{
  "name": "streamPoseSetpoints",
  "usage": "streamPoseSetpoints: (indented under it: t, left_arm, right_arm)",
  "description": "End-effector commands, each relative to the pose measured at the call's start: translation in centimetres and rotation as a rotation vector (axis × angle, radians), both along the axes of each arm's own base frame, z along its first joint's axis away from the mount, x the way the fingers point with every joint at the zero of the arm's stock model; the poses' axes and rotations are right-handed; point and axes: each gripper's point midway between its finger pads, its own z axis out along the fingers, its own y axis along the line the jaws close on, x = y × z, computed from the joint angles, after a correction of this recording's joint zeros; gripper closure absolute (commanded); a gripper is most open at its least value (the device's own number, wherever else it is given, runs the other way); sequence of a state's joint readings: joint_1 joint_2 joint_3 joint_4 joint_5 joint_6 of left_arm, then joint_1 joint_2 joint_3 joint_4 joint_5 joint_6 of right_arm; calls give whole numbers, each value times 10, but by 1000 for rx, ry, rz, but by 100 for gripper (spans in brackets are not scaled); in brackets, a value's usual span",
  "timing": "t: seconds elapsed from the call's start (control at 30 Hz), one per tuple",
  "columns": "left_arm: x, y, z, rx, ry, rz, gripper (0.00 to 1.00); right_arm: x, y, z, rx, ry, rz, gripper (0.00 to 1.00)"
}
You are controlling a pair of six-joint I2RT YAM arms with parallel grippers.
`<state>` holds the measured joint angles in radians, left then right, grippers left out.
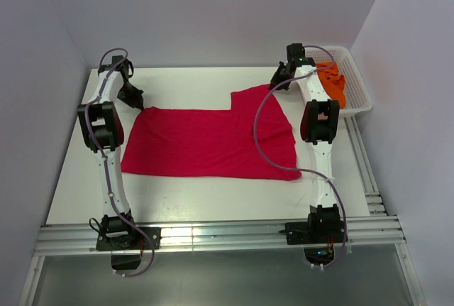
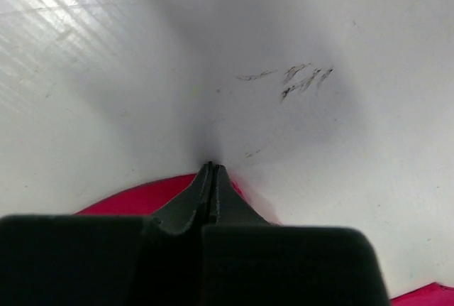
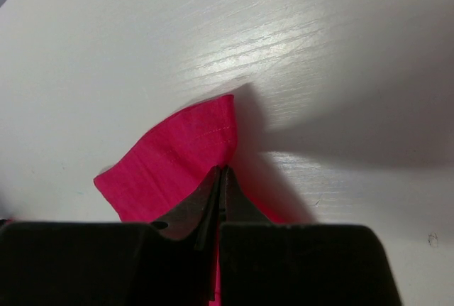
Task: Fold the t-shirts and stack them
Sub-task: Grap the side of the flattened tshirt furthest away from the robot with both arms
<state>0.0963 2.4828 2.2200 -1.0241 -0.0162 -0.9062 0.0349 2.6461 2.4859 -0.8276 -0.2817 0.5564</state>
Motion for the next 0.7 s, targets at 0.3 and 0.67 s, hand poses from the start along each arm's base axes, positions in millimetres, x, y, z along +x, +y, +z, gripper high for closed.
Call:
streamPoseSetpoints:
  t: [0.3,0.67]
  left_arm:
    - [-23,22,27,104,8,-14,100]
    - [-22,21,64,105,-83,-34,100]
  right_arm:
    - [-23,-16,42,18,49,-67,100]
    - [-30,-15,97,-7,-49,-55,100]
